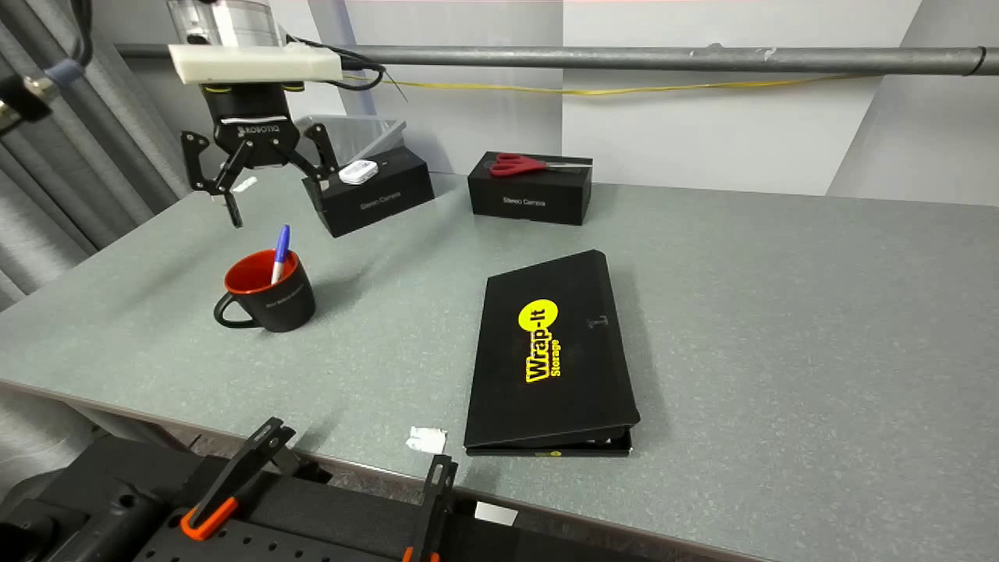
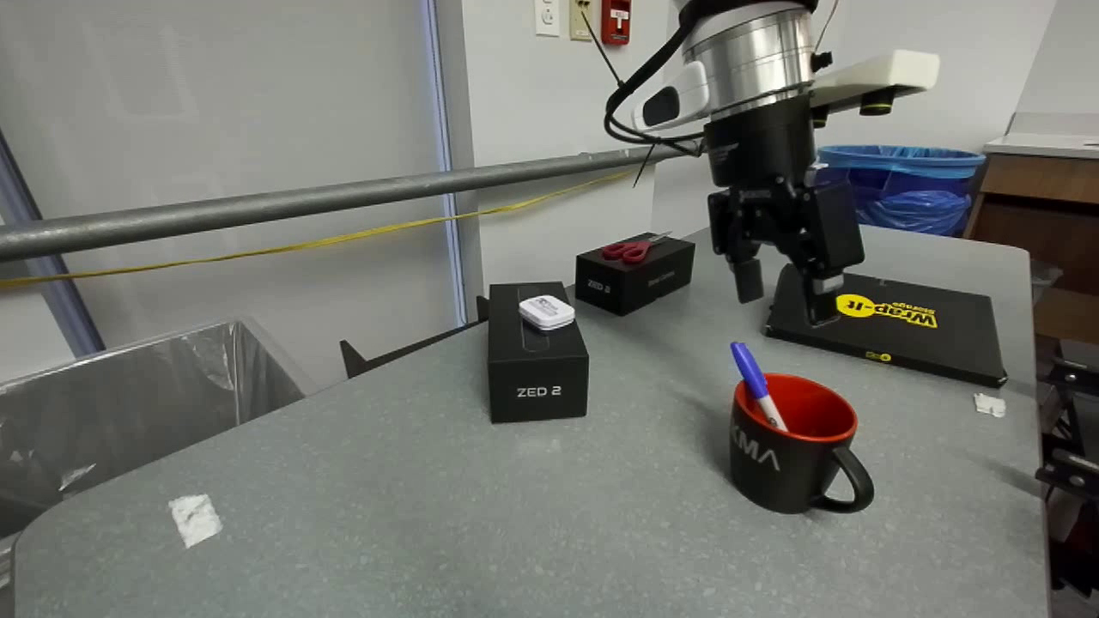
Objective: Take the blue pen out of the red and black mug
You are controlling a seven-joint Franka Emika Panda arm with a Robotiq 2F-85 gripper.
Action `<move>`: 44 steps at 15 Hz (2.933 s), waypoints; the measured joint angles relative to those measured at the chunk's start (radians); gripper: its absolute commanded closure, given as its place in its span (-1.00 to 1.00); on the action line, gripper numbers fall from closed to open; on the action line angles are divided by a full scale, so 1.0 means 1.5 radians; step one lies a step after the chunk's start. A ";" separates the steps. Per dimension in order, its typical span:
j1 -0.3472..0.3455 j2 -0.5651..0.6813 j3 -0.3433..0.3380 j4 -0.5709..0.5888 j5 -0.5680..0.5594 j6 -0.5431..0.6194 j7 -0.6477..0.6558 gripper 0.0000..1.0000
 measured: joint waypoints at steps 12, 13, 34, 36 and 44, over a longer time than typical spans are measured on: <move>-0.021 0.116 0.021 0.078 0.052 -0.009 -0.135 -0.47; -0.021 0.121 0.024 0.082 0.052 -0.012 -0.140 -0.44; -0.042 0.039 0.031 0.101 0.052 -0.107 -0.157 0.94; -0.045 0.001 0.023 0.100 0.052 -0.128 -0.157 0.94; -0.051 -0.042 -0.056 0.101 -0.050 -0.183 -0.026 0.94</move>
